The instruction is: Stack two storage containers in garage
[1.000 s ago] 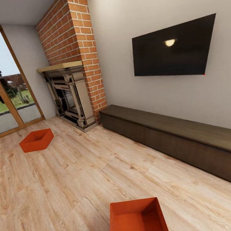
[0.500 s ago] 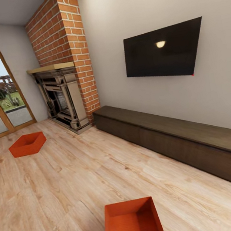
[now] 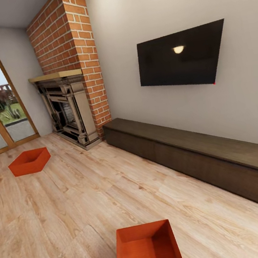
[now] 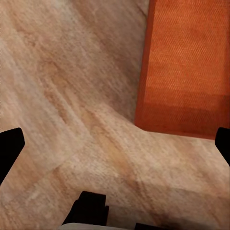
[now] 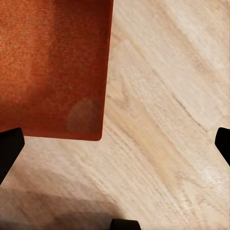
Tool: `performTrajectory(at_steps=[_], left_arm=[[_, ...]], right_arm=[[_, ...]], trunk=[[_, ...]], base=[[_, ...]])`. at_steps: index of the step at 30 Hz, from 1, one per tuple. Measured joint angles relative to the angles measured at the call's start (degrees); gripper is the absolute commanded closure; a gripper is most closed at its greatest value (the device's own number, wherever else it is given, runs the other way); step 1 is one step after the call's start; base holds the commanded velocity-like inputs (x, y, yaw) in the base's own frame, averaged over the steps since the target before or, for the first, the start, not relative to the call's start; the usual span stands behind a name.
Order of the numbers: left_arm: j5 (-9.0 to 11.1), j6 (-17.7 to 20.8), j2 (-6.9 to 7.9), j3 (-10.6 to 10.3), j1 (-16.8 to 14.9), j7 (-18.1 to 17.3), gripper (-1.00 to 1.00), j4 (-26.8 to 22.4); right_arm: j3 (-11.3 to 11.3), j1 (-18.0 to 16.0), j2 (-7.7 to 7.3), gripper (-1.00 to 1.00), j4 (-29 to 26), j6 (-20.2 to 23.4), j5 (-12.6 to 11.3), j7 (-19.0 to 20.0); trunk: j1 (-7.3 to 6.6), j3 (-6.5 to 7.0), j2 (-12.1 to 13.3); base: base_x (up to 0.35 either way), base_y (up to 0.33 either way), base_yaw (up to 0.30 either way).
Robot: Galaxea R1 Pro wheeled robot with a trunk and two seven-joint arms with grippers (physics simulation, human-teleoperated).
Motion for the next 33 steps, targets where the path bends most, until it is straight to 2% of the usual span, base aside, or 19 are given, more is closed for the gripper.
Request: performTrajectory(at_steps=[18, 33], left_arm=[[0.0, 0.0, -0.02, 0.0, 0.0, 0.0, -1.0, 0.0], [-0.1, 0.0, -0.02, 0.0, 0.0, 0.1, -1.0, 0.0]], right_arm=[[0.0, 0.0, -0.07, -1.0, -0.1, -0.3, -0.1, 0.3], [0.0, 0.0, -0.07, -1.0, -0.1, -0.3, -0.1, 0.4]], trunk=[[0.0, -1.47, 0.0], [0.0, -1.57, 0.0]], base=[[0.0, 0.0, 0.001], [0.001, 0.0, 0.0]])
